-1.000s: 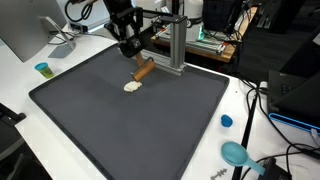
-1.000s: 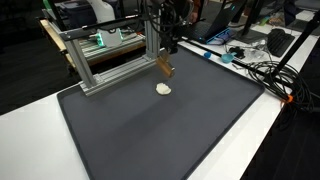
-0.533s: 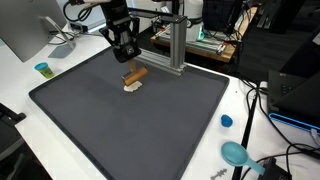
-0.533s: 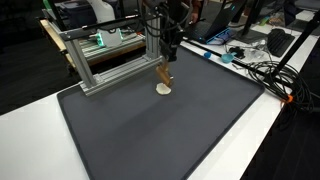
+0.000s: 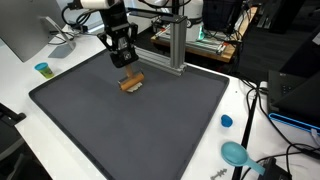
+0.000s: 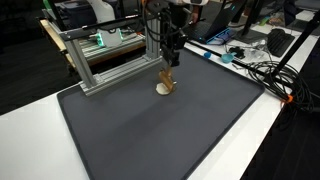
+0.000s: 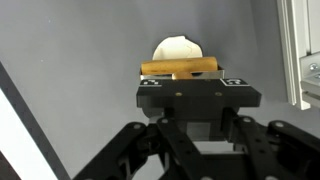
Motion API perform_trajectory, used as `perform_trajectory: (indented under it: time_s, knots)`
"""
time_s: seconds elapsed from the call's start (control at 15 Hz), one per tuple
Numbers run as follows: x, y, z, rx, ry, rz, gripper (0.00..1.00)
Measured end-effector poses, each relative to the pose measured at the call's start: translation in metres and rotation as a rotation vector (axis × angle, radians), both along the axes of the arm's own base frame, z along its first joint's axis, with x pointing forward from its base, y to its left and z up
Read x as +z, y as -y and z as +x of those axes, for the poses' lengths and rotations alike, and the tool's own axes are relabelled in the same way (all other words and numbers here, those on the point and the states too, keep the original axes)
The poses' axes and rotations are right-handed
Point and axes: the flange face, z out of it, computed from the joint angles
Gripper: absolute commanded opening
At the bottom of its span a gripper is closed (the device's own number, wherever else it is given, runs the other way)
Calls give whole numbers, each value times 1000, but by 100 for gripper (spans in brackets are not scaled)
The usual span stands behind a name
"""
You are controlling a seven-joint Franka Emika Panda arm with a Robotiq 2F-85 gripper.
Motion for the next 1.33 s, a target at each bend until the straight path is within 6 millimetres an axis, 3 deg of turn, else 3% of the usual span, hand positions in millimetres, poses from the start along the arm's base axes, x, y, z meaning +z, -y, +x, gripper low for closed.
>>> perform_trajectory:
  time_s: [0.53, 1.33]
  knots:
    - [-18, 3, -6, 26, -24, -61, 21]
    - [-33, -24, -8, 108, -38, 58, 21]
